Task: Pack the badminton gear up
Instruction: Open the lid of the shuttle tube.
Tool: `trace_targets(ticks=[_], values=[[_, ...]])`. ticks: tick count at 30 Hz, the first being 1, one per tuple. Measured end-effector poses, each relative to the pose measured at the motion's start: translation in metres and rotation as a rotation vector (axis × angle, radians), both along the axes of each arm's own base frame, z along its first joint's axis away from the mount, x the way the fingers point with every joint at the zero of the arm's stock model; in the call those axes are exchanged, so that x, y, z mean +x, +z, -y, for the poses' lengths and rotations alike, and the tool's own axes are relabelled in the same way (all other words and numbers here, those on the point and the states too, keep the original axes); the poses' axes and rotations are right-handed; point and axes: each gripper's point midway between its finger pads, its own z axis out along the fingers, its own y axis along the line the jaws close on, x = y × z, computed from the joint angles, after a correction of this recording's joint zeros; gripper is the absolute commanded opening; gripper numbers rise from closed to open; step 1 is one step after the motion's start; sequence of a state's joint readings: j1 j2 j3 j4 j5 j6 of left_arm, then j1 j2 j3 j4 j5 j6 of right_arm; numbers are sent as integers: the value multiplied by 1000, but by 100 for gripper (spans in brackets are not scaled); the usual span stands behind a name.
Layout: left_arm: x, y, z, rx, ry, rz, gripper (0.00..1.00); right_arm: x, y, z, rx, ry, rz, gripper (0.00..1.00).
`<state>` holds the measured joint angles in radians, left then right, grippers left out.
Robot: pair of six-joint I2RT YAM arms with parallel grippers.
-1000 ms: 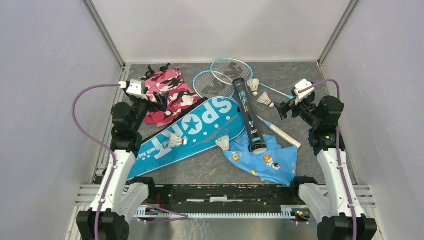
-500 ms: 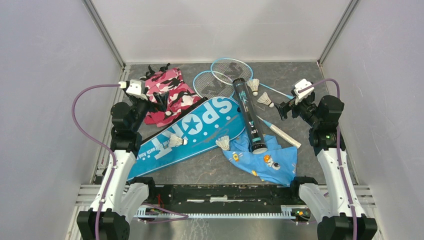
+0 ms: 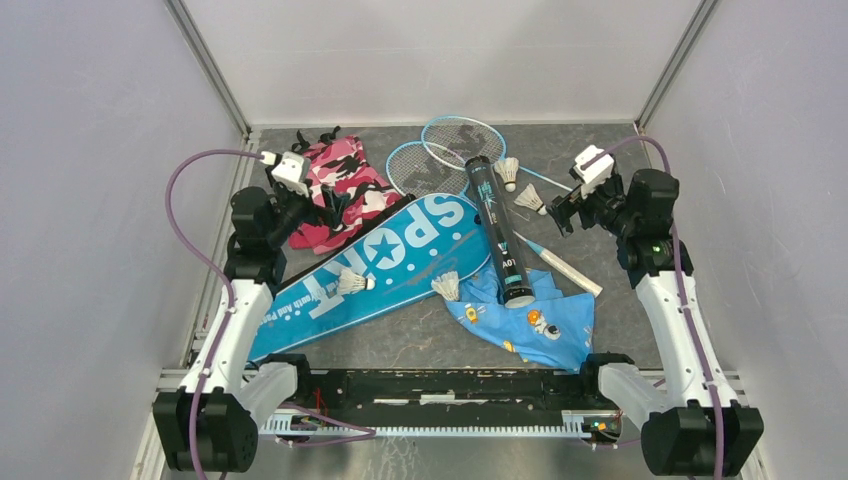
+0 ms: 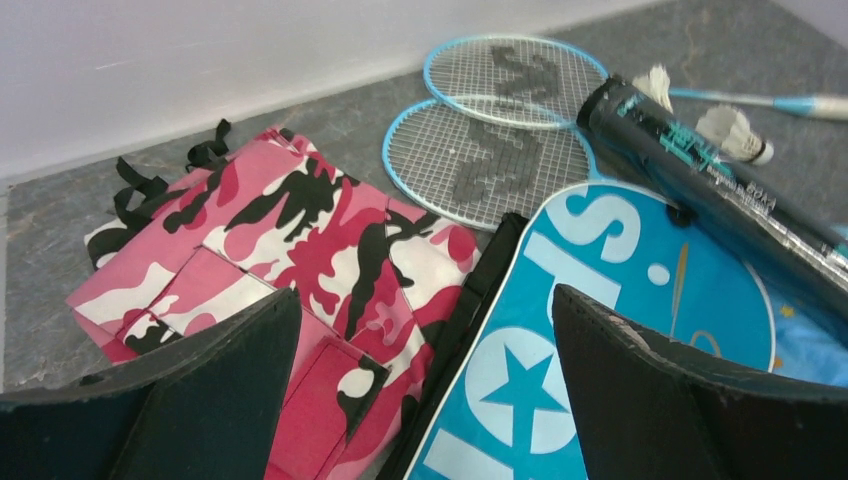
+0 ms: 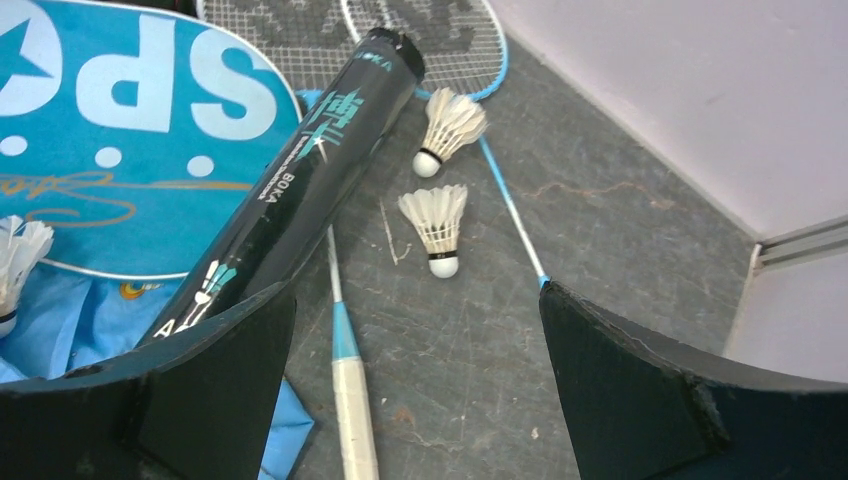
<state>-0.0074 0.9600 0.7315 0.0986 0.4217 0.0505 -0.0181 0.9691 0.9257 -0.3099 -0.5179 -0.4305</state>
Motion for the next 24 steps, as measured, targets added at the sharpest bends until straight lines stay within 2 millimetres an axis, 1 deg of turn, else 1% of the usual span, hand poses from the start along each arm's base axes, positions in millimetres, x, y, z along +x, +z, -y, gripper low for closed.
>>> trace_targets(ticks=[3, 6, 8, 12, 19, 21, 24], values=[[-1, -13, 4, 31, -38, -36, 100, 1, -13, -11, -21, 29, -42, 98], [-5, -28, 9, 66, -93, -77, 100, 1, -21, -20, -31, 54, -62, 98], [-9, -34, 13, 81, -124, -91, 100, 3, -28, -25, -37, 65, -84, 98], [-11, -41, 20, 98, -174, -103, 100, 8, -46, -37, -37, 76, -142, 98], [-8, -59, 27, 92, -207, -157, 100, 17, -75, -75, -15, 72, -235, 98], [-7, -60, 28, 92, -209, -159, 100, 20, -87, -85, -10, 58, -270, 98], [-5, -57, 29, 93, -210, -142, 100, 24, -107, -94, -16, 20, -327, 98]])
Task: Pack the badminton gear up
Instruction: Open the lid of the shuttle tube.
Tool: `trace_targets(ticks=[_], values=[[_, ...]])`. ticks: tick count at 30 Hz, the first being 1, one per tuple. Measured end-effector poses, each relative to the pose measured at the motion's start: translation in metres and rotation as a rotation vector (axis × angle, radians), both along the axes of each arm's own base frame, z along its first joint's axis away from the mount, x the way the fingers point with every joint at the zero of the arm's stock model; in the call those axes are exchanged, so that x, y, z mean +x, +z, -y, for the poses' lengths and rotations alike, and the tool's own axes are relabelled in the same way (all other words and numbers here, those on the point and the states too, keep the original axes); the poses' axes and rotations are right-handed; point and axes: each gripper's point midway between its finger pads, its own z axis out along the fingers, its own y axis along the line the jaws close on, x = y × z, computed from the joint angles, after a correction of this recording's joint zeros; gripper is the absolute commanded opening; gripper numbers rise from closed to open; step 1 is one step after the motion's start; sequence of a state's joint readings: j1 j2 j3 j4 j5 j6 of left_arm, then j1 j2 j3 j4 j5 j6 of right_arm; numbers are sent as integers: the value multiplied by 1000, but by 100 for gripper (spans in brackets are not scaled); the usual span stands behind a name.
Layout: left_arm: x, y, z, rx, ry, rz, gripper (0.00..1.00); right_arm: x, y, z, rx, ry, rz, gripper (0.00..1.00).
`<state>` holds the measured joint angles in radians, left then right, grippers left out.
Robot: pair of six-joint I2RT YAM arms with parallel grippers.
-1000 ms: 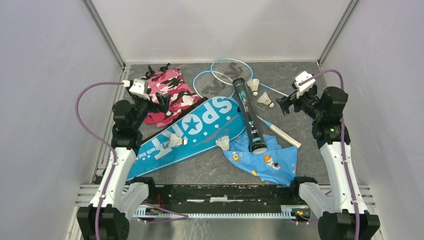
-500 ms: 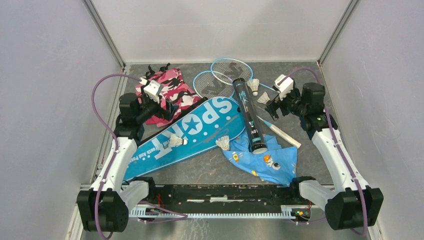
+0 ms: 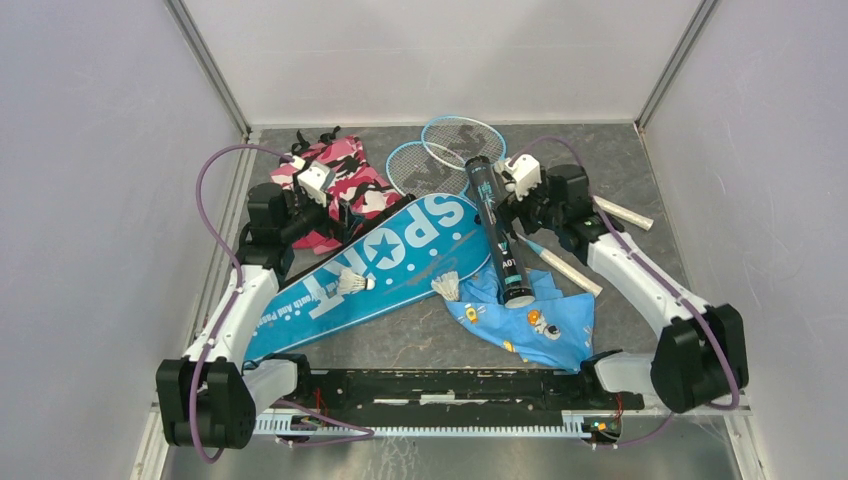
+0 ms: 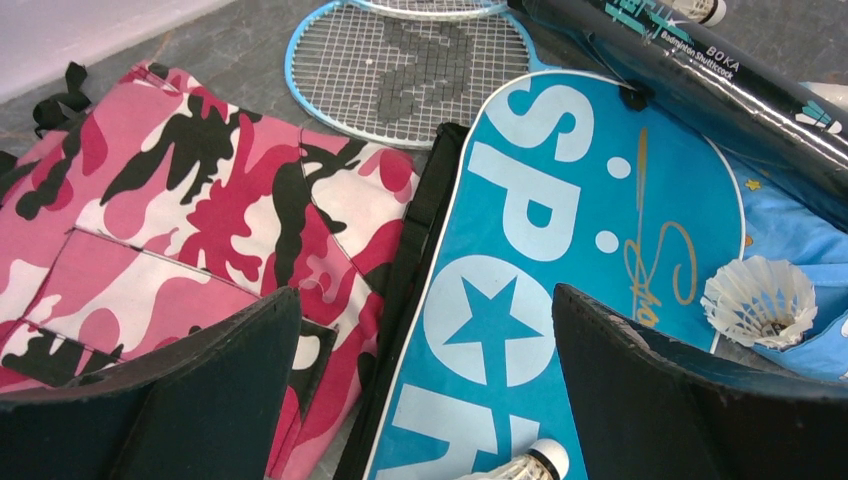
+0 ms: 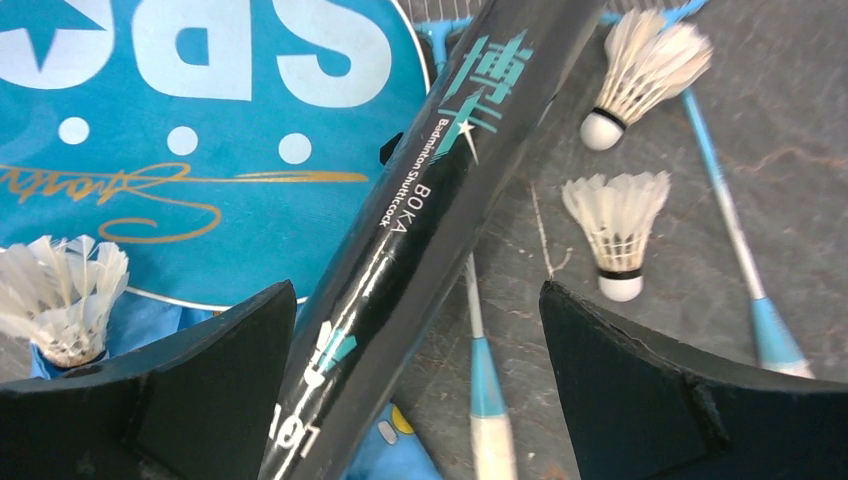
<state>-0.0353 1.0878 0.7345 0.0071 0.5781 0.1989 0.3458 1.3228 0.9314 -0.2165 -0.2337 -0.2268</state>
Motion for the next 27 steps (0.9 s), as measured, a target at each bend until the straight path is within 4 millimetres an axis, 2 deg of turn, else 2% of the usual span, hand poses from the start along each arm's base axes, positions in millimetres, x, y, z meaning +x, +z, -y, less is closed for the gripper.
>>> trace_targets(ticks=[3, 8, 14, 20, 27], values=[[0, 0, 1, -1, -2, 6, 100, 6, -20, -9, -15, -36, -54, 98], [-1, -3, 2, -1, -6, 10, 100, 23, -38, -23, -41, -87, -100, 98], [-3, -7, 2, -1, -6, 10, 100, 43, -46, -32, -52, -132, -123, 98], [-4, -3, 3, -2, -9, 31, 100, 61, -52, -35, -67, -166, -142, 93], [-6, -3, 4, -2, -13, 32, 100, 69, -68, -30, -118, -203, -177, 92]])
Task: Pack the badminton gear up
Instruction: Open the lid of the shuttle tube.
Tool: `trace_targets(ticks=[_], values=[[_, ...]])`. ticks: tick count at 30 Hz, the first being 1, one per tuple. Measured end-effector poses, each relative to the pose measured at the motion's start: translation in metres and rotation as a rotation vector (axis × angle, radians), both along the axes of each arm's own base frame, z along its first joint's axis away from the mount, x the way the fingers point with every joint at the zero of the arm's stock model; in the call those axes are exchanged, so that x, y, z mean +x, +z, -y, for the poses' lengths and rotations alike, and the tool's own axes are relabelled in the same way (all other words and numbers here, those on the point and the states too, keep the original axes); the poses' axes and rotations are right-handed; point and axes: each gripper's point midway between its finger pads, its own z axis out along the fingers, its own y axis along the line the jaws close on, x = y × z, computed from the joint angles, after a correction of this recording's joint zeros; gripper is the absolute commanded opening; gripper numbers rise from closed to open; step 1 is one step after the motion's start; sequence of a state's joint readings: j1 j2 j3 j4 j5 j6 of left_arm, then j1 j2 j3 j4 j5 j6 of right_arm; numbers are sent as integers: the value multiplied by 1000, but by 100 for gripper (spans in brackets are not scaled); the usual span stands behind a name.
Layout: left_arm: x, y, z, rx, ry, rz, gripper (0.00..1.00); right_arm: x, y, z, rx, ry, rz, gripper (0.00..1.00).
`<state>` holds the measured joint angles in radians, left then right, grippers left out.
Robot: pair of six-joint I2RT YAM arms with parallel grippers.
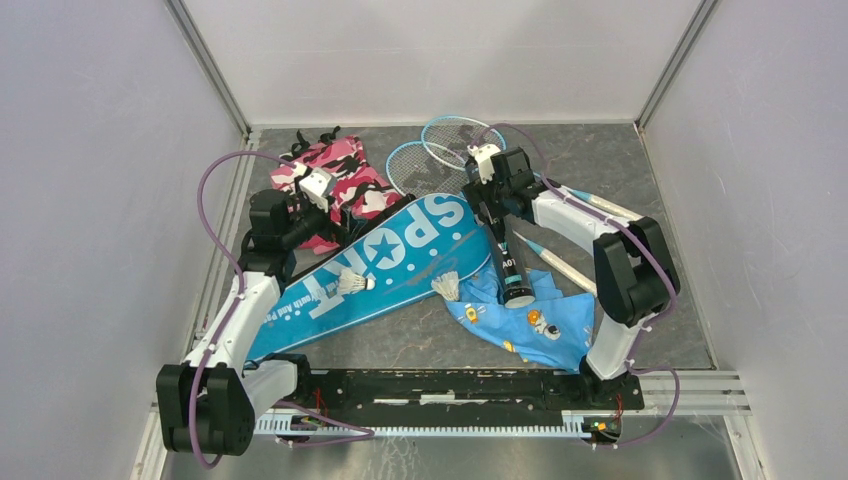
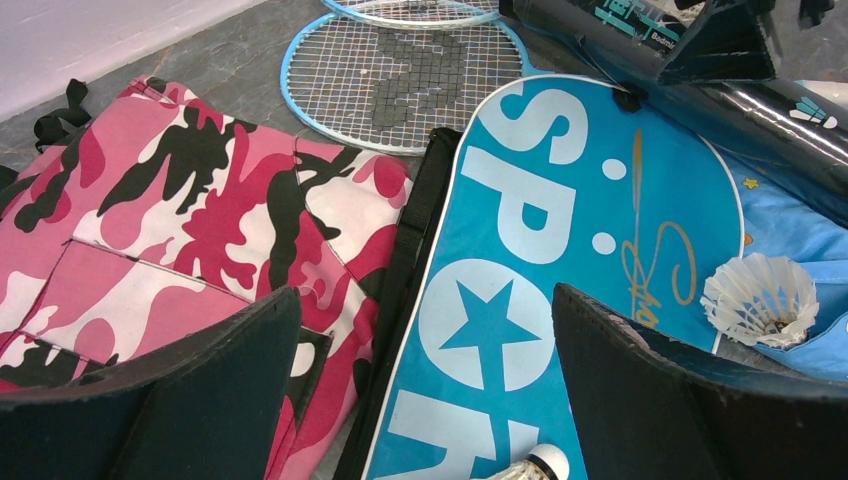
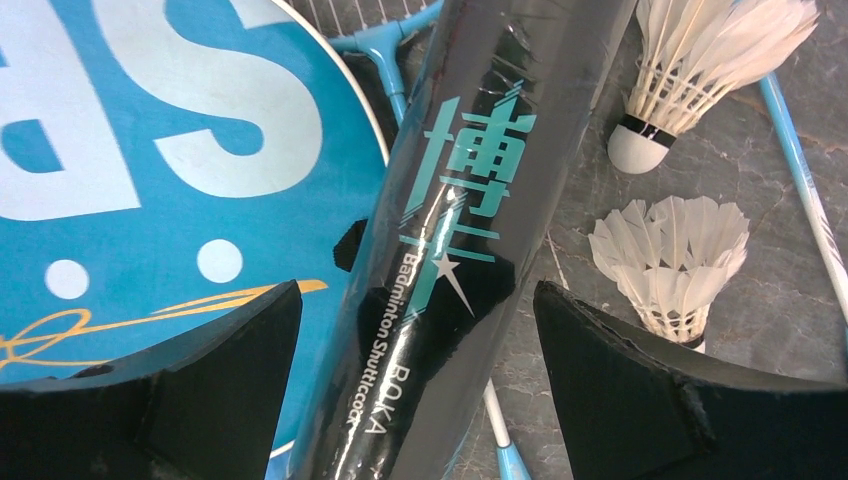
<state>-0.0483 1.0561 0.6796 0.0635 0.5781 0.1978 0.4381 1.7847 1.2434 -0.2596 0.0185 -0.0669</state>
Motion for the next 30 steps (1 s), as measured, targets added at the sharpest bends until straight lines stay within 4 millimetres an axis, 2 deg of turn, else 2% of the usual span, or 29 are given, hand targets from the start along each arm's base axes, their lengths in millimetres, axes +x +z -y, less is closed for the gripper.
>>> trace_targets(ticks=[13, 17, 30], values=[[-2, -6, 2, 0, -7, -9, 100, 3, -25, 8, -64, -32, -58, 85], [-3, -5, 4, -1, -13, -8, 100, 2, -27, 10, -68, -37, -69, 83], [-3, -4, 5, -2, -19, -2, 100, 3, -33, 19, -62, -47, -107, 86]])
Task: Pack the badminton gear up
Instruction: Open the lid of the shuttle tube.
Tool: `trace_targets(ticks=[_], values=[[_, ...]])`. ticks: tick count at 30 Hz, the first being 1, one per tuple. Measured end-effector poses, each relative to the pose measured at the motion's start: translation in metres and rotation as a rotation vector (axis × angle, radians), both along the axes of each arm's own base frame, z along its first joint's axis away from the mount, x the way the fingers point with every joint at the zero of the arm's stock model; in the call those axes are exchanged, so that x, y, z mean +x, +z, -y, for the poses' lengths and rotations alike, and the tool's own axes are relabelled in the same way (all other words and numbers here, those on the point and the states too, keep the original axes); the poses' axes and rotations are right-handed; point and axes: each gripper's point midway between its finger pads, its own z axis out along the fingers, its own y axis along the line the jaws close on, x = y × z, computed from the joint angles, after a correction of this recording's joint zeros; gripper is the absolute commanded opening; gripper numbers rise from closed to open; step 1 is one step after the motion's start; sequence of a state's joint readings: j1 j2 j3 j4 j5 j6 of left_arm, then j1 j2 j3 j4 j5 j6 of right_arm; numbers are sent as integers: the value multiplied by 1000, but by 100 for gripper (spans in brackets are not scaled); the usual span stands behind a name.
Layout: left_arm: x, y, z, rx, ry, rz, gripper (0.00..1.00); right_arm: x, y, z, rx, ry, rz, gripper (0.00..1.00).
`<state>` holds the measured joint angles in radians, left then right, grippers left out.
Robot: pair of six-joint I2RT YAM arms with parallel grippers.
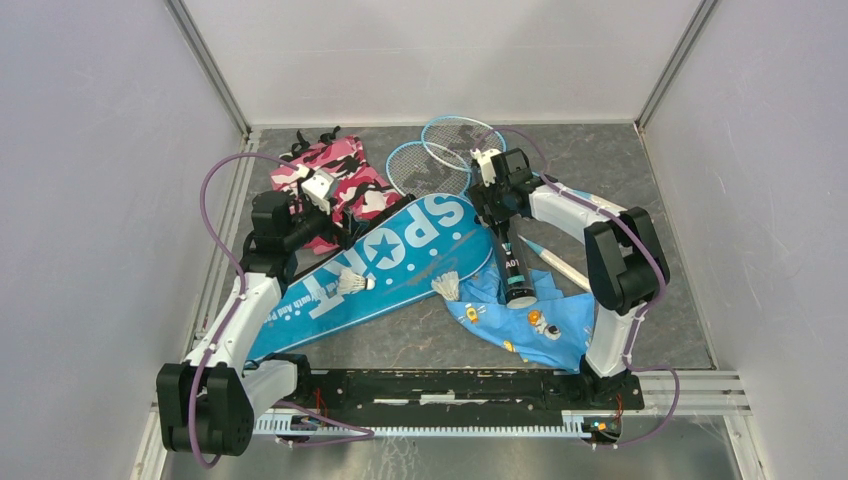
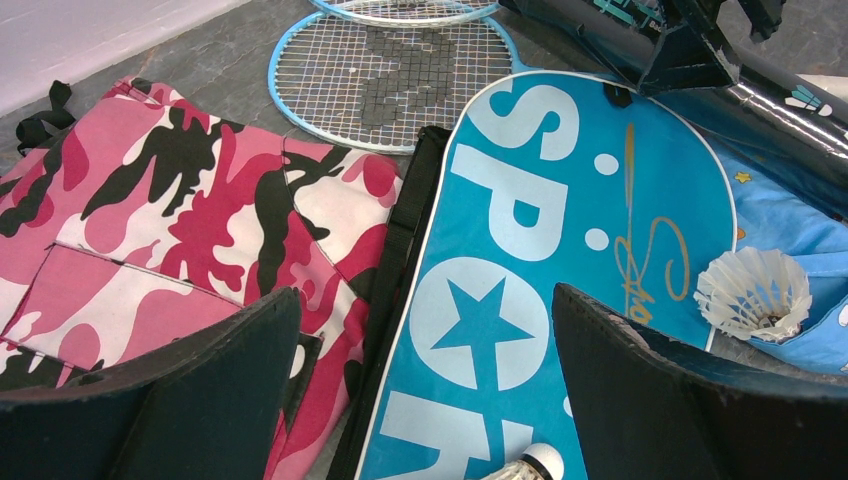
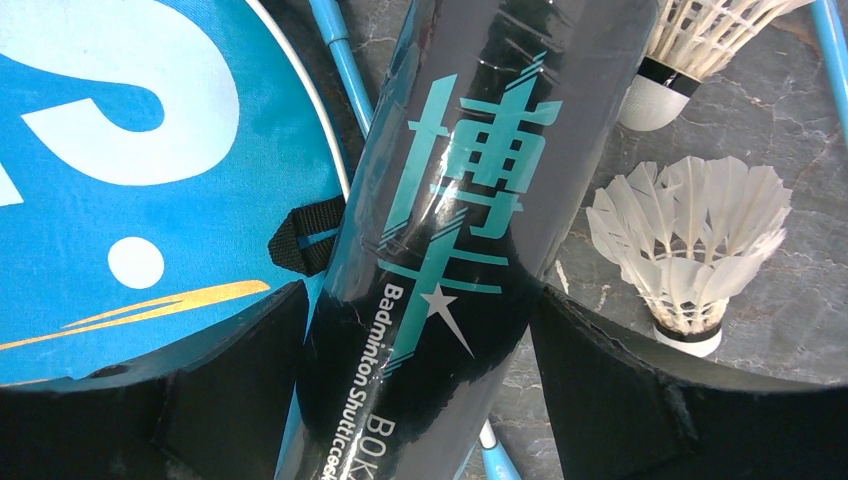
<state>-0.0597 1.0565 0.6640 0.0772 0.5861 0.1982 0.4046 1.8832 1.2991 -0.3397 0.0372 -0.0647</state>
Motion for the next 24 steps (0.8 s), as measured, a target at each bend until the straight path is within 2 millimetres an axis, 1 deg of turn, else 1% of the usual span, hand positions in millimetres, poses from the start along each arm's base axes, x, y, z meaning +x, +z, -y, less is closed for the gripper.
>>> trace_targets(ticks=[8, 11, 15, 21, 24], values=[[0, 0, 0, 0, 0, 0, 100, -1, -4, -1, 5, 9, -25, 90], [0, 0, 0, 0, 0, 0, 100, -2, -5, 0, 3, 9, -34, 89], [0, 0, 0, 0, 0, 0, 100, -3, -6, 1, 3, 8, -47, 82], [0, 0, 0, 0, -1, 0, 100, -3, -2, 1, 22, 13, -62, 66], [0, 0, 1, 0, -3, 0, 100, -2, 3, 0, 35, 16, -65, 58]])
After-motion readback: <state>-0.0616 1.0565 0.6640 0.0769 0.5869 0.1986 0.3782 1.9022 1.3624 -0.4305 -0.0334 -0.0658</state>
